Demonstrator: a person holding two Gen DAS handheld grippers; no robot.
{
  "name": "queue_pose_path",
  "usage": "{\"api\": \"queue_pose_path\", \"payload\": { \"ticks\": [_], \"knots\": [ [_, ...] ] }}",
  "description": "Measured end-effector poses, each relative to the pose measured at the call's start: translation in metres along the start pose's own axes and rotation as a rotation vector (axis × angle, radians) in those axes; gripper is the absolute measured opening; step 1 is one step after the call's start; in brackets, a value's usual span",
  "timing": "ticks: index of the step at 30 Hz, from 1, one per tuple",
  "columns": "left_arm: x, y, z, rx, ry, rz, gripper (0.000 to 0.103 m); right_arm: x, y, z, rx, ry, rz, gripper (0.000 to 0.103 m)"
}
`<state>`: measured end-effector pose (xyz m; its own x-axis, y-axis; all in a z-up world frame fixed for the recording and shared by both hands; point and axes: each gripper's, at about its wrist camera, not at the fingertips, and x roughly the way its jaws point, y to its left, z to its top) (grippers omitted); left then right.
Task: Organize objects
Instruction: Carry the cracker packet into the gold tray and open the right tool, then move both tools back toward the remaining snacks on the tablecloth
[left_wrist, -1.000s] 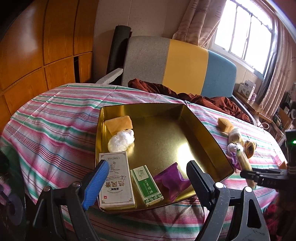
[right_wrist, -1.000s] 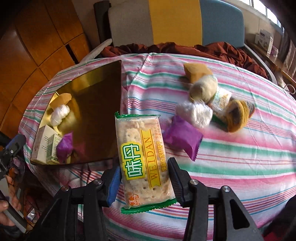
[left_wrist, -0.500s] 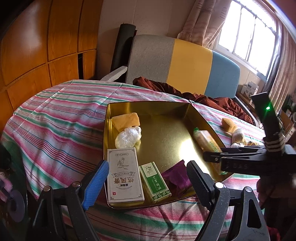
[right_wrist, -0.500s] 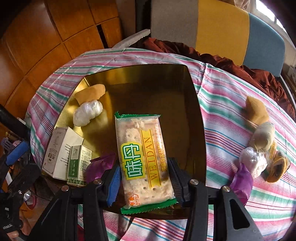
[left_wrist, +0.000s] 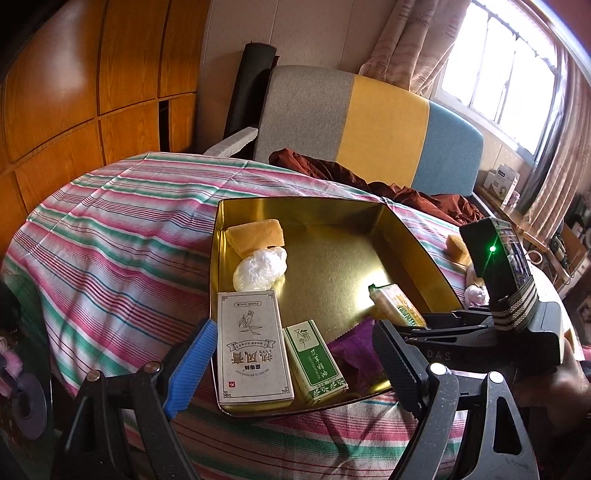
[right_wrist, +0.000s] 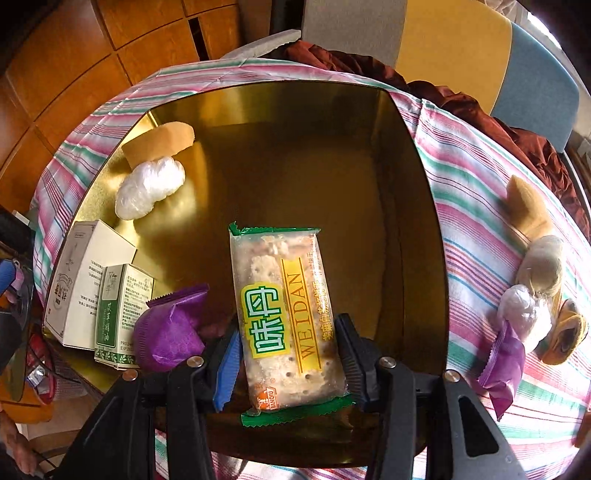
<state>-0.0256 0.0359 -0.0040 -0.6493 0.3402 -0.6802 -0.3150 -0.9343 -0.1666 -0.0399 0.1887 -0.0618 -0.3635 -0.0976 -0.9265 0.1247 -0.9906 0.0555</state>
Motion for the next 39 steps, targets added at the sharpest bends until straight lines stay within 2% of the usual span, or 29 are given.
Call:
{"api": "queue_pose_path", "payload": {
  "ticks": [17, 23, 27, 29, 30, 39],
  "knots": [
    [0.002, -0.001, -0.002, 0.013, 0.008, 0.028, 0.087, -0.006, 0.006, -0.007, 0.004, -0.014, 0.025, 0.053],
    [0.000, -0.004, -0.001, 0.029, 0.003, 0.037, 0.088, -0.026, -0.001, -0.009, 0.030, -0.075, 0.046, 0.054],
    [-0.001, -0.009, 0.000, 0.048, 0.002, 0.036, 0.088, -0.047, -0.017, -0.010, 0.062, -0.134, 0.041, 0.056],
    [-0.001, -0.013, 0.000, 0.057, 0.003, 0.035, 0.088, -0.057, -0.030, -0.010, 0.086, -0.161, 0.030, 0.068],
    [0.000, -0.014, 0.000, 0.062, 0.004, 0.033, 0.088, -0.062, -0.038, -0.011, 0.101, -0.173, 0.020, 0.070],
    [0.002, -0.039, 0.004, 0.125, 0.018, -0.003, 0.091, -0.092, -0.130, -0.026, 0.244, -0.234, -0.115, 0.073]
  ]
}}
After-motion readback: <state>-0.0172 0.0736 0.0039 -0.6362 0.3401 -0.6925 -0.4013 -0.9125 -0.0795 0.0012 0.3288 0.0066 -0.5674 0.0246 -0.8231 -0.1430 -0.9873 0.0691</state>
